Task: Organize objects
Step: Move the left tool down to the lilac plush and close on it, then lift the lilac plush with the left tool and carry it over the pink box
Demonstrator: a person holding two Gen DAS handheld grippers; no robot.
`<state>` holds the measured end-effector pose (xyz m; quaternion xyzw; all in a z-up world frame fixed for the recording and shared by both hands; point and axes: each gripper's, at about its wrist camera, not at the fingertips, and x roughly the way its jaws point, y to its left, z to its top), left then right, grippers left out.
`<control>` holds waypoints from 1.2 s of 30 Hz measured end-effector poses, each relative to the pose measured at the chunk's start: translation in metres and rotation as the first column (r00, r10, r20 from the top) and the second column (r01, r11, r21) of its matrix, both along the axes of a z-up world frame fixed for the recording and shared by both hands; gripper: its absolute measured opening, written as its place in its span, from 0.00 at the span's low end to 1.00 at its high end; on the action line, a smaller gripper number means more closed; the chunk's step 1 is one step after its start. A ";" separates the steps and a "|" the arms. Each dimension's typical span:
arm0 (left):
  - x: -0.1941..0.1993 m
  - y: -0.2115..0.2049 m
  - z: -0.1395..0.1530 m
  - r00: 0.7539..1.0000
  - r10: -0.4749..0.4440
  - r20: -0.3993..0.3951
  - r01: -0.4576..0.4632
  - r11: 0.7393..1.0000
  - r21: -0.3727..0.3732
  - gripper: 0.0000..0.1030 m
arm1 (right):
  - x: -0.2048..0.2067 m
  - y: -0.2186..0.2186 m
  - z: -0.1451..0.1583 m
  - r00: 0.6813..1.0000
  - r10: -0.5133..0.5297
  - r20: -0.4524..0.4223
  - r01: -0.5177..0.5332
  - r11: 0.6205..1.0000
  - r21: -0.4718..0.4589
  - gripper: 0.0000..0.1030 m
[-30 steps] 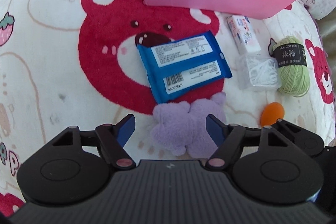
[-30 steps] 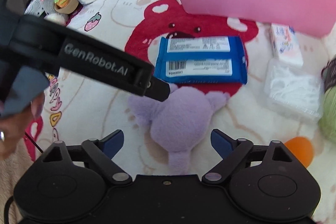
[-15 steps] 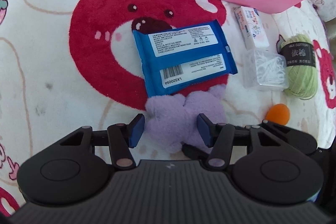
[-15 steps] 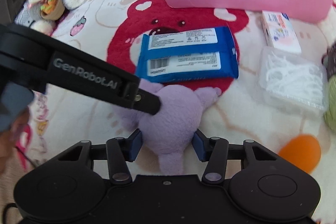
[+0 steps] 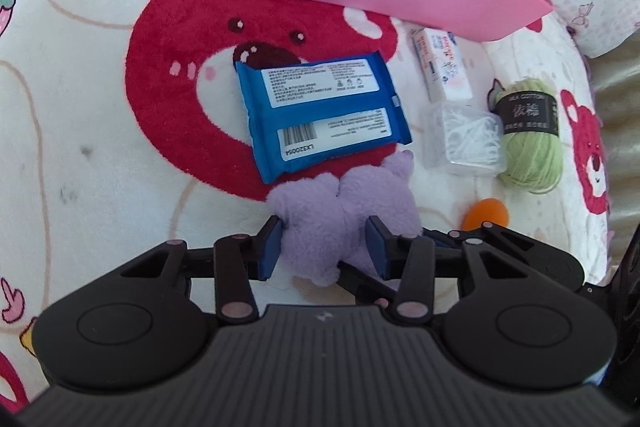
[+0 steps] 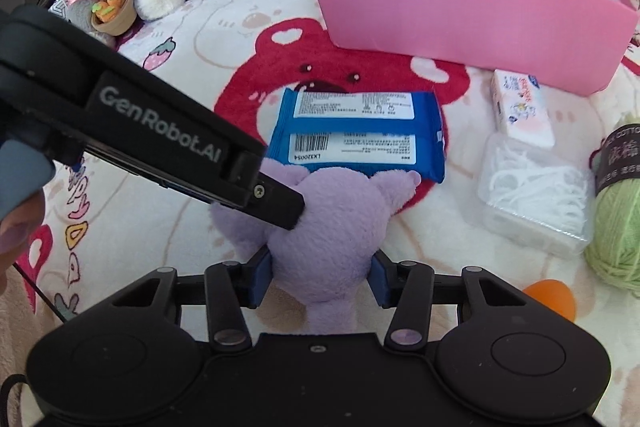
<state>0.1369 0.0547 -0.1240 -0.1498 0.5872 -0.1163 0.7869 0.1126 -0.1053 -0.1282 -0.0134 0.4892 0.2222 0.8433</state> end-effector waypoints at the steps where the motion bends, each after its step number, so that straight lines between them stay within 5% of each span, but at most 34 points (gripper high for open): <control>1: -0.002 -0.002 0.003 1.000 -0.007 0.014 0.007 1.000 0.001 0.42 | 0.000 -0.001 0.002 1.000 -0.002 0.005 0.002 1.000 0.000 0.53; 21: -0.020 -0.017 0.066 0.960 -0.048 0.276 0.043 0.999 0.027 0.42 | -0.007 -0.017 0.052 0.976 -0.044 0.212 0.040 0.999 0.026 0.55; 36: -0.028 -0.012 0.109 0.922 -0.052 0.383 0.079 0.995 -0.056 0.42 | -0.017 -0.025 0.100 0.934 -0.040 0.354 0.044 0.999 -0.004 0.55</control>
